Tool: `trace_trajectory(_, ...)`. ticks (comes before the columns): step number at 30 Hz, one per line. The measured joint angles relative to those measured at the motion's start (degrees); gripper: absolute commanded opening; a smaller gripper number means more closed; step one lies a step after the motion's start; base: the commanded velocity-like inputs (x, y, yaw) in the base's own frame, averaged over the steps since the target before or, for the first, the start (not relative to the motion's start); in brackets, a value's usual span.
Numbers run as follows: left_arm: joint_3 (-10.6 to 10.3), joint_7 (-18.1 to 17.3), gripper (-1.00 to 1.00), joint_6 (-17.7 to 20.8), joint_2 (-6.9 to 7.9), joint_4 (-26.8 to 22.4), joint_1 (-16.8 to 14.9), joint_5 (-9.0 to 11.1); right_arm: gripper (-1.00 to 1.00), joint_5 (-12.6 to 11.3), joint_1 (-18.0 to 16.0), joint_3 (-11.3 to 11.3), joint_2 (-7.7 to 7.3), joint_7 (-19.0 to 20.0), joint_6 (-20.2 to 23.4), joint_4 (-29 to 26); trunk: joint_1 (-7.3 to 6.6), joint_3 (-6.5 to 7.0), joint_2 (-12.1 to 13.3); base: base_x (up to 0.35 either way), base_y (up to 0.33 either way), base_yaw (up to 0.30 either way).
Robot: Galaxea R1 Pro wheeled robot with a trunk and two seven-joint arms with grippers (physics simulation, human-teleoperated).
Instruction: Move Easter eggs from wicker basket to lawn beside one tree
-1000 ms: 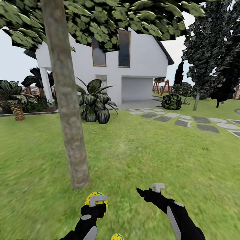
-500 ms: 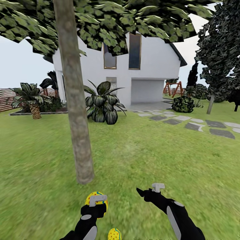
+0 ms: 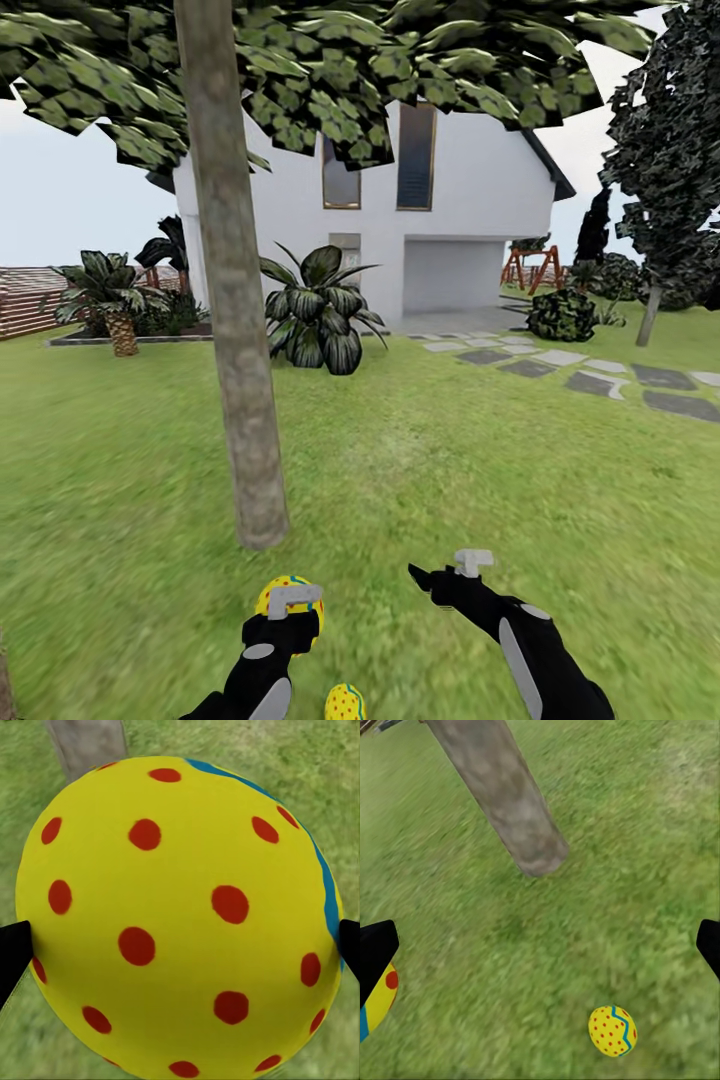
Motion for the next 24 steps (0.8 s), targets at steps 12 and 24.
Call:
trace_trajectory(12,0.21,-0.11,-1.00,-0.01,0.01,0.01,0.00,0.57,1.00,0.05,0.00,0.10,0.18,-0.02,0.03,-0.01,0.02,0.73,0.01,0.184,-0.136,0.237)
trace_trajectory(24,0.40,-0.21,-1.00,-0.08,-0.09,-0.07,-0.01,1.14,1.00,0.02,0.01,0.02,0.03,0.13,-0.07,-0.02,0.68,0.58,-1.17,0.003,-0.019,0.112)
